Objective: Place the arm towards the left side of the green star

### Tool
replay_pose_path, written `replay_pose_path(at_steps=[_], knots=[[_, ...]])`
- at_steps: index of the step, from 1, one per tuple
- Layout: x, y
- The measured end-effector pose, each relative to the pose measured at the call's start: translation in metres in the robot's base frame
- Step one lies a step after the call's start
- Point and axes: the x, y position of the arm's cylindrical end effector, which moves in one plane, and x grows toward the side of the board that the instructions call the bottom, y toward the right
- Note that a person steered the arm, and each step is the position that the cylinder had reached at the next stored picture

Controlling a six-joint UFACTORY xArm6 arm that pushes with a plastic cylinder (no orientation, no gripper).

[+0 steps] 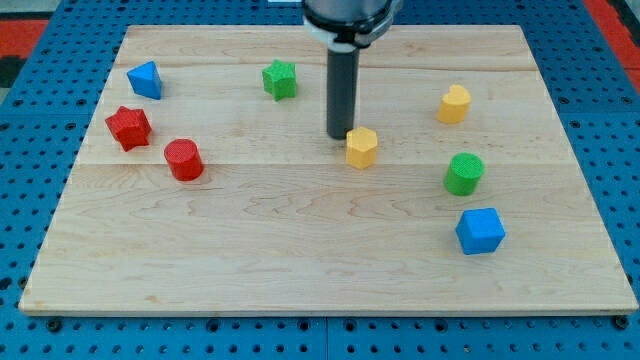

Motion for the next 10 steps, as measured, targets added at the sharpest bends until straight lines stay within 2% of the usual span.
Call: replay_pose_path(at_steps=[1, 3, 4, 5, 8, 10], knots=[[0.032, 0.026], [0.011, 0.116], [0.016, 0.065], [0.006, -0.009], [0.003, -0.025], [-0.035, -0.037]])
